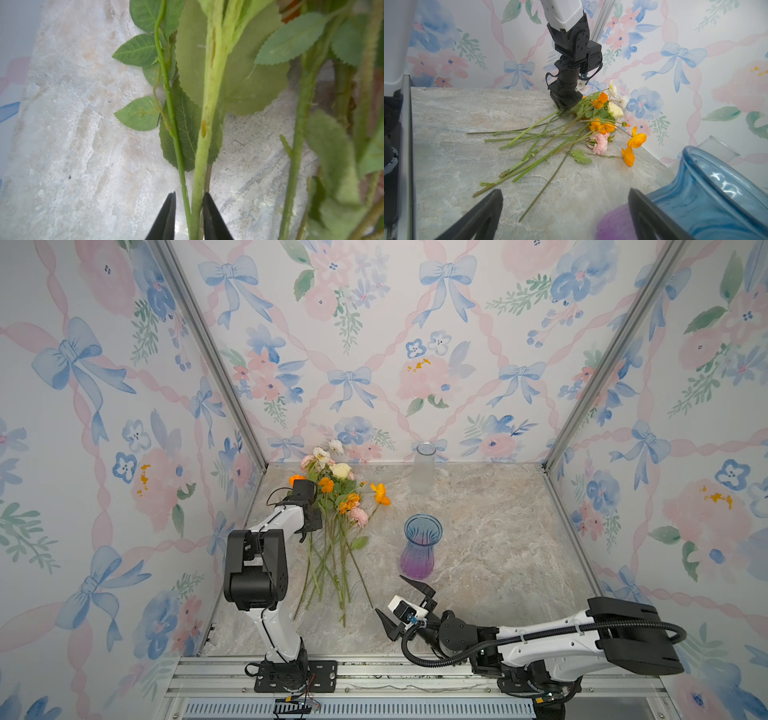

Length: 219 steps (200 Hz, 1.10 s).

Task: Arrange the flowers into the vase
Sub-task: 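Lift a white flower stem with the left gripper while the right releases the vase, then carry the white flower over the vase and lower its stem inside with the left gripper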

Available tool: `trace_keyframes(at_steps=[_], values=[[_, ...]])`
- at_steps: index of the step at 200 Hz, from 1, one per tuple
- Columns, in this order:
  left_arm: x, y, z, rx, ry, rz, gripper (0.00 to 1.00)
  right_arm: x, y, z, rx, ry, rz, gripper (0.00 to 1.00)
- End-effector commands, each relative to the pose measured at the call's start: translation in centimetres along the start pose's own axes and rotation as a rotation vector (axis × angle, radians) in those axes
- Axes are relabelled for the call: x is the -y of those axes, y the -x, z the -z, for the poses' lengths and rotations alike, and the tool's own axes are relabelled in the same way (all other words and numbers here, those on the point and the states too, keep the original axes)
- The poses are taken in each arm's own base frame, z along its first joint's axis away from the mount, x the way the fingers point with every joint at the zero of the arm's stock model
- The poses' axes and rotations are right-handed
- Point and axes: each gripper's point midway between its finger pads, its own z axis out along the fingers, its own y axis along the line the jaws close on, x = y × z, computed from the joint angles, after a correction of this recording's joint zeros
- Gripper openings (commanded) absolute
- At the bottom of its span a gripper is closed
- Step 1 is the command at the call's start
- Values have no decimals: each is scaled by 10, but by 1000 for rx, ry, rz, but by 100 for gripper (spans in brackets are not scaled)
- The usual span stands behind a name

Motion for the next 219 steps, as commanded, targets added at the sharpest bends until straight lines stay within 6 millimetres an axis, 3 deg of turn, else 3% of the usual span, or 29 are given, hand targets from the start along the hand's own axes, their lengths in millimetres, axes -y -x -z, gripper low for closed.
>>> trace_keyframes(at_steps=[1,29,53,80,118,154,186,202,219], values=[[1,-4,-9,-23,-16,-6,18,-3,4,4,8,130,-83,97],[2,-2,-4,-10,-27,-3,2,7,4,7,16,189,-137,97],[-4,7,11,31,-8,2,0,9,4,8,18,191,-121,97],[-18,17,39,102,36,11,0,11,10,15,50,219,-121,97],[-39,30,86,218,94,39,0,39,16,24,94,174,-181,97],[-45,48,131,331,72,69,0,57,25,36,134,120,-177,97],[-32,70,191,469,-64,111,0,92,42,59,173,8,-186,97],[-6,85,237,568,-201,85,0,121,39,68,168,-107,-208,97],[34,98,304,727,-330,13,0,147,33,77,167,-196,-257,97]])
